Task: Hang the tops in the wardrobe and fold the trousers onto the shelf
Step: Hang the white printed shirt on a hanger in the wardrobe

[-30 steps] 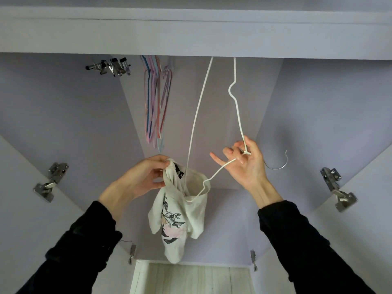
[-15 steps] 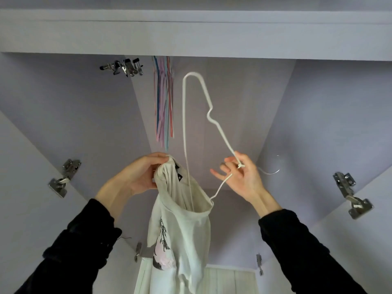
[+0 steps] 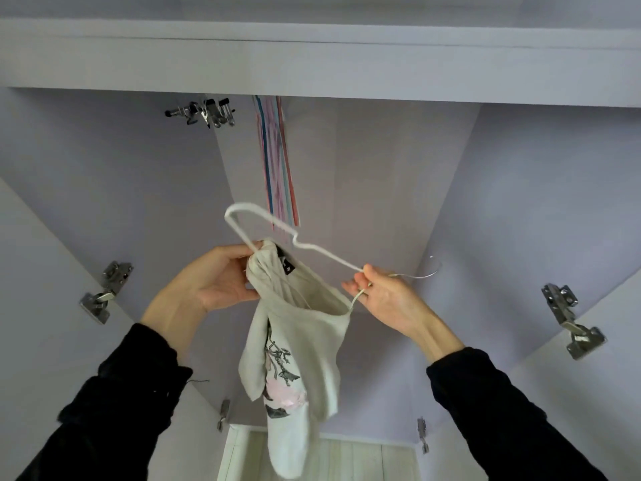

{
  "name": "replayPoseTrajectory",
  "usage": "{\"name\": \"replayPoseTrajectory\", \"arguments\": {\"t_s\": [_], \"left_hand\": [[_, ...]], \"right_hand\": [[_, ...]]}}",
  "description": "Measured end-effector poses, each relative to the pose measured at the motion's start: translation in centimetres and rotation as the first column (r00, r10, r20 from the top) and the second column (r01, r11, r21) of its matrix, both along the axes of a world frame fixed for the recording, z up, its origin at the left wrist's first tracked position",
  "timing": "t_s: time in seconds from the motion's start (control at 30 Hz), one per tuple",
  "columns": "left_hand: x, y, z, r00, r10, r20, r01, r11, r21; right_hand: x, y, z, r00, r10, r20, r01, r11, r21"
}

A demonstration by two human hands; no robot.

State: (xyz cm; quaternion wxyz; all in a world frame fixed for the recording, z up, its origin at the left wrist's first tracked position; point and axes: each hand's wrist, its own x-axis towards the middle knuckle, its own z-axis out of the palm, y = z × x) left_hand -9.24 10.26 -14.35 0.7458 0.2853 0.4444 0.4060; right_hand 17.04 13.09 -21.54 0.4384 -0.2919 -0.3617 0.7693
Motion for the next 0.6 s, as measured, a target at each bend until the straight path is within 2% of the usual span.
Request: {"name": "replayPoseTrajectory", "arguments": {"t_s": [0.03,0.1,0.27,0.33,0.4,0.47,0.53,0.6], "left_hand": [[0.1,0.1,0.3,1.0,-0.005,0.028,0.005,1.0,-0.003],[0.1,0.2,0.8,0.998,-0.021,0.065,0.02,1.0,0.006],[-1.6,0.3,2.6,0.997,0.047,0.054,-0.049,0.998,0.043],[-2.0,0.6,3.3,0.983,0.148,-0.111,-0.14,0.987,0.074],[-2.0,1.1,3.1,0.854,0.315,-0.414,-0.267,0.949,0.17],[-2.1,1.4,2.2,0.677,0.439,-0.591,-0.325,0.898,0.295],[-2.3,1.5,1.1,0.535,0.483,-0.693,-0.261,0.875,0.408],[-2.5,1.7,0.0,0.384,0.471,-0.794,-0.155,0.881,0.448]], "right_hand": [[-0.3,0.3,0.2,0.995,0.017,-0.096,-0.015,1.0,0.021],[-0.7,0.8,0.1,0.993,0.028,-0.113,-0.021,0.998,0.065],[0.7,0.5,-2.1,0.96,-0.03,0.278,0.01,0.997,0.074],[1.2,0.3,-1.5,0.909,-0.059,0.412,-0.001,0.989,0.146],[1.3,0.7,-0.1,0.823,-0.144,0.55,-0.015,0.962,0.274],[1.5,1.4,1.2,0.743,-0.203,0.638,-0.051,0.933,0.357],[1.7,1.8,2.5,0.704,-0.213,0.678,-0.08,0.924,0.373],[1.8,2.3,3.3,0.657,-0.206,0.725,-0.128,0.917,0.377]]}}
